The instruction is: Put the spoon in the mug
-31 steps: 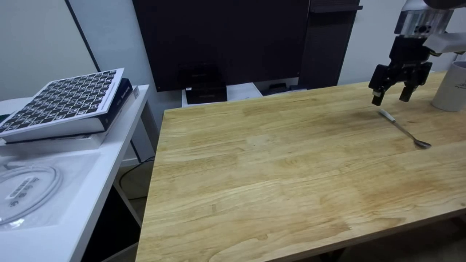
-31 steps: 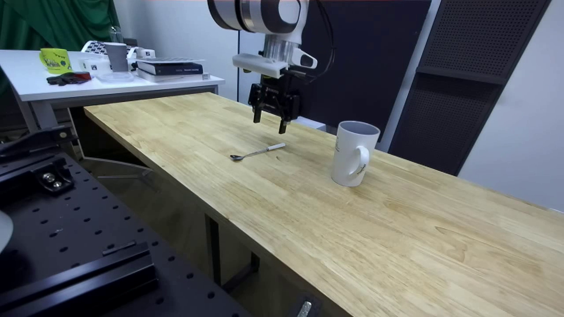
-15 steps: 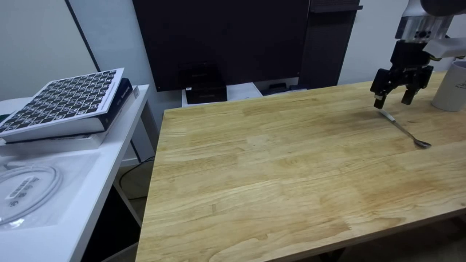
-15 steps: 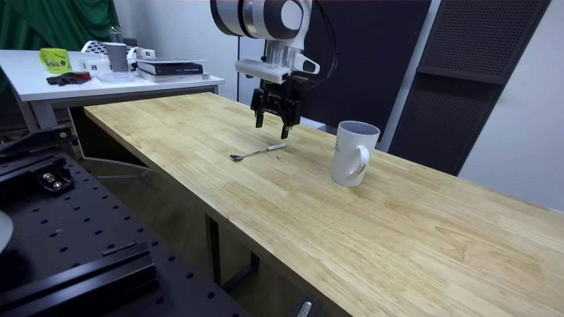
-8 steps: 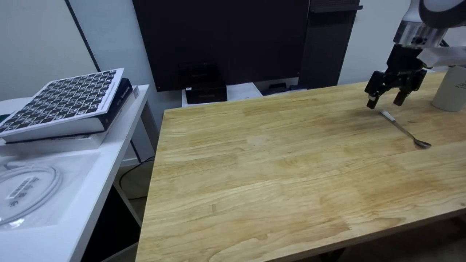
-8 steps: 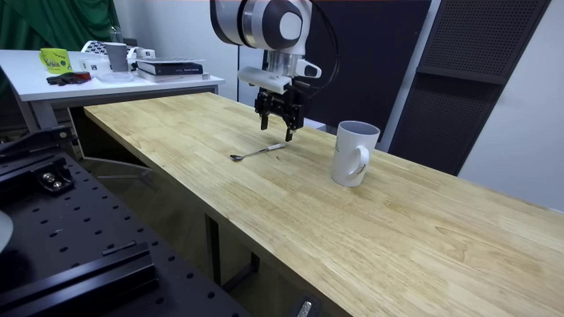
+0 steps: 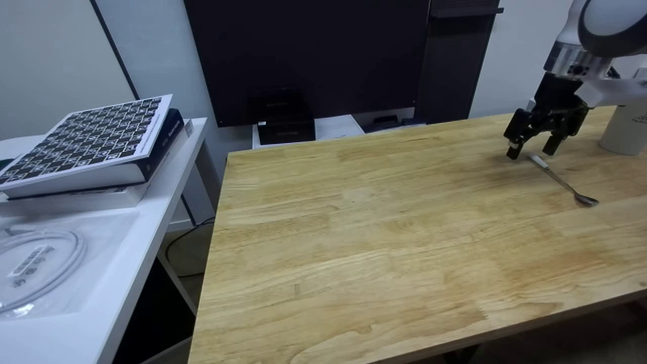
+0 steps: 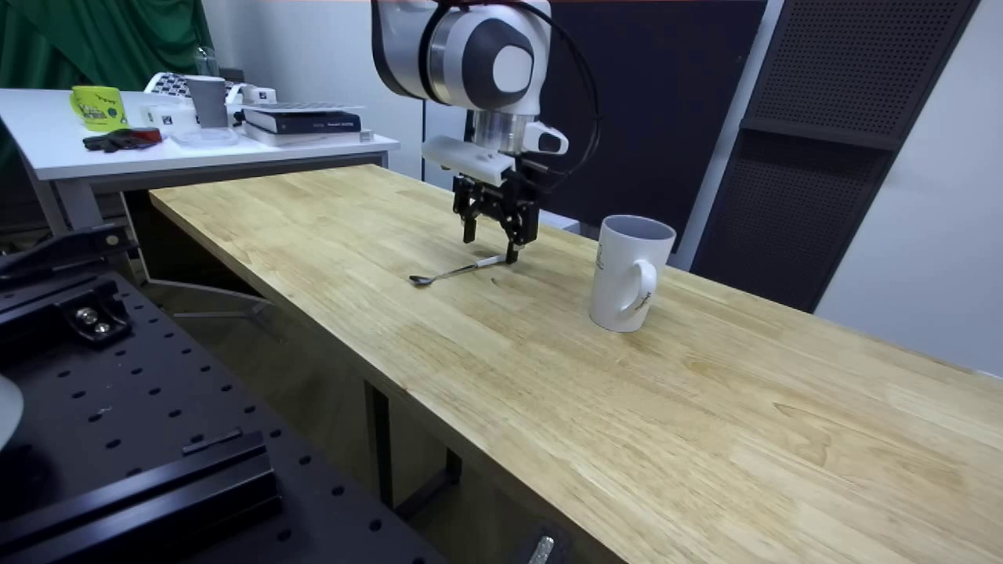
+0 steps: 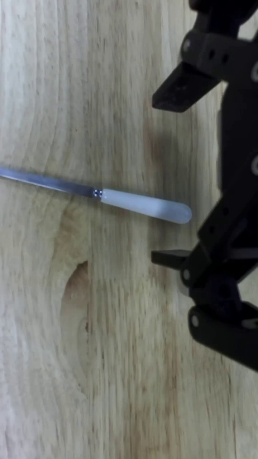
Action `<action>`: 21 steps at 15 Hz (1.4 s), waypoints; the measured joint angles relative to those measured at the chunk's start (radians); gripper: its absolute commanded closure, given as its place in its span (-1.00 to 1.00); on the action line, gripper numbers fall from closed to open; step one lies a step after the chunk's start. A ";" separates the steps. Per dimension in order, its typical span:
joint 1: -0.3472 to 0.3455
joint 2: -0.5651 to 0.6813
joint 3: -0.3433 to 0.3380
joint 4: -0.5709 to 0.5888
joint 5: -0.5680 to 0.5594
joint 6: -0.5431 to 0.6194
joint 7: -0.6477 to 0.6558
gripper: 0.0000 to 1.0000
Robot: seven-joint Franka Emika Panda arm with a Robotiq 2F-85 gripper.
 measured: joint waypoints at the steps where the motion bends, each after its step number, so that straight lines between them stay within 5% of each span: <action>1: 0.000 0.003 -0.001 0.001 0.000 0.001 0.000 -0.19; 10: 0.007 0.010 -0.015 0.015 -0.003 0.003 0.002 0.98; 21: 0.040 0.011 -0.073 0.105 -0.004 -0.127 0.011 0.92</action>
